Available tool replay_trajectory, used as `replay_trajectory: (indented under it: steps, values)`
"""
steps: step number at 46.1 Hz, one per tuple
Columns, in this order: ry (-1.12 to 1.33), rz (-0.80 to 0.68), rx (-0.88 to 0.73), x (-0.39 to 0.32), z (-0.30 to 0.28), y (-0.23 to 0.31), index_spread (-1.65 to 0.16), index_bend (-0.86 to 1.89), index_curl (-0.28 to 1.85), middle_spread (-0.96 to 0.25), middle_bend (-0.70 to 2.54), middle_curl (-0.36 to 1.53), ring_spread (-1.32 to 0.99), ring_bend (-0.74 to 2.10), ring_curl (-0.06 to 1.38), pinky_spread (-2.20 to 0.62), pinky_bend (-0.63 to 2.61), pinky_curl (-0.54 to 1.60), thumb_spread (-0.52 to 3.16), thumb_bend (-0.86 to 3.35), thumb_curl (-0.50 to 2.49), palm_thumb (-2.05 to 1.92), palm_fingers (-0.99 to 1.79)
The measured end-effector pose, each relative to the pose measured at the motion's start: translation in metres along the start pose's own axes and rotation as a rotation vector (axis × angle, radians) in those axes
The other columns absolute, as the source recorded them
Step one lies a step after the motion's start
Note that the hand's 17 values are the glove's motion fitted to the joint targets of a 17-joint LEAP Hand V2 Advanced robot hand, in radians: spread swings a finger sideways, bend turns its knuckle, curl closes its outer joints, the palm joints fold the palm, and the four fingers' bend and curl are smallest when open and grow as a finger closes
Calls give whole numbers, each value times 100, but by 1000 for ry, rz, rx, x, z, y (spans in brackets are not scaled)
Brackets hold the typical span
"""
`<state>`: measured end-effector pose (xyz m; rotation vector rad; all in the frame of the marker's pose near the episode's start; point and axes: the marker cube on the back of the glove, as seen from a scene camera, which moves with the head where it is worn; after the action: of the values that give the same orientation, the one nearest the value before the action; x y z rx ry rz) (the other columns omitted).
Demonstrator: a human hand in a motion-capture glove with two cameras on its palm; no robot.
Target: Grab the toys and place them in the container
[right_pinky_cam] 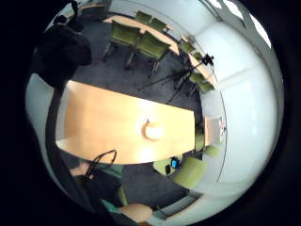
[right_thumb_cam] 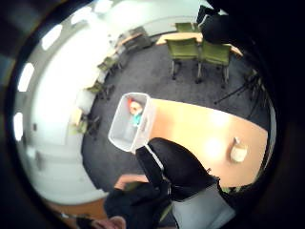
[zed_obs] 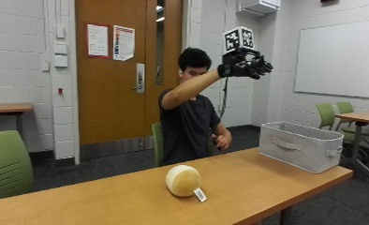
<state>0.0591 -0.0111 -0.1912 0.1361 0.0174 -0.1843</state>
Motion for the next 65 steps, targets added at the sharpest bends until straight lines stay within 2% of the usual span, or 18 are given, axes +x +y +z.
replay_trajectory:
  steps: [2, 6, 18, 26, 42, 65]
  values:
    - [54, 104, -8, 34, 6, 2, -38, 17, 63, -16, 30, 62, -21, 83, 34, -15, 102, 35, 109, -6, 34, -6, 14]
    - [84, 190, -26, 88, 17, 15, -38, 18, 61, -16, 29, 61, -23, 82, 34, -15, 101, 34, 108, -6, 32, -6, 14]
    - [92, 306, -114, 210, 98, 61, -38, 18, 59, -18, 30, 58, -27, 75, 31, -14, 95, 33, 107, -6, 28, -6, 11]
    - [87, 402, -127, 258, 159, 91, -38, 18, 57, -18, 30, 56, -27, 66, 28, -11, 92, 32, 105, -7, 26, -8, 5]
    - [41, 486, -243, 308, 249, 128, -38, 16, 51, -19, 27, 53, -25, 61, 26, -7, 91, 32, 100, -7, 23, -8, 4]
    - [-5, 499, -386, 320, 347, 149, -35, 9, 38, -17, 30, 50, -22, 61, 26, -3, 98, 35, 95, -7, 21, -8, -5]
